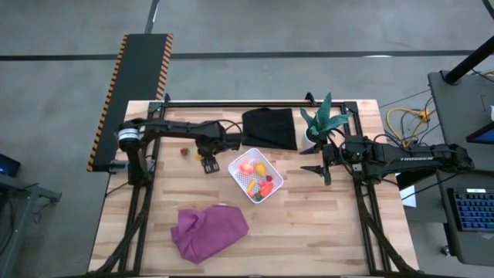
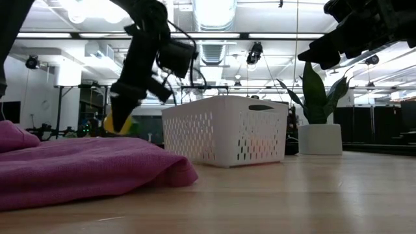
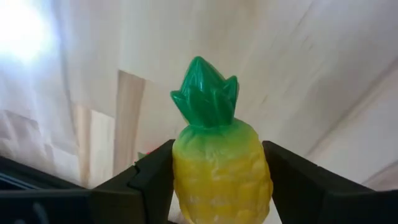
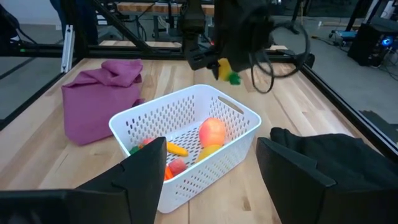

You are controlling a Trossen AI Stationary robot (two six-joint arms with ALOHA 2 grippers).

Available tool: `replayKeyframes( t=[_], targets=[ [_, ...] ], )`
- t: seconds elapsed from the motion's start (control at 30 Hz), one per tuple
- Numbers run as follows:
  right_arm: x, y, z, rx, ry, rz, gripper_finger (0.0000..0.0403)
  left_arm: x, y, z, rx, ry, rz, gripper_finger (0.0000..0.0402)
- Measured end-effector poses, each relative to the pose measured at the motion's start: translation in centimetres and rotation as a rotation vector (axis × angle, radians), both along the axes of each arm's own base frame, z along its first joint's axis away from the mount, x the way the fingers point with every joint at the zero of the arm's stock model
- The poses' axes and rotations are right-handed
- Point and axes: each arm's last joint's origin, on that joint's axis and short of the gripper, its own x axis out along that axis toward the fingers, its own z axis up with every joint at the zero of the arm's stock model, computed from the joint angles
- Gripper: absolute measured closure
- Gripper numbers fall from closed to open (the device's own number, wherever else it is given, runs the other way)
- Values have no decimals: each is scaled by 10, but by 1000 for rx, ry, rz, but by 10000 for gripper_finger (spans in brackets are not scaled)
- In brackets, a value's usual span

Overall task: Pick and placing Produce into tupperware
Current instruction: Put the pineapple into the white bin

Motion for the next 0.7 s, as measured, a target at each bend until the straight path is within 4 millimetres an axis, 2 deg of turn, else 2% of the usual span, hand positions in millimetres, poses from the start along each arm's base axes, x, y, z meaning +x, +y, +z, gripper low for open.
replayKeyframes(
  t=[0.17, 0.3, 0.47, 0.7],
  targets=[
    [0, 0, 0, 4, -1, -1, 165, -1, 1, 30, 48, -108, -27, 201],
    [0, 0, 1, 1, -6, 0, 164, 8, 1, 52, 74, -309, -84, 201],
    [0, 0, 1, 1, -8, -1, 159, 22, 0, 74, 13, -603, -194, 201],
    [0, 0, 1, -1, -8, 0, 164, 39, -3, 79, -13, -782, -266, 201]
  ],
)
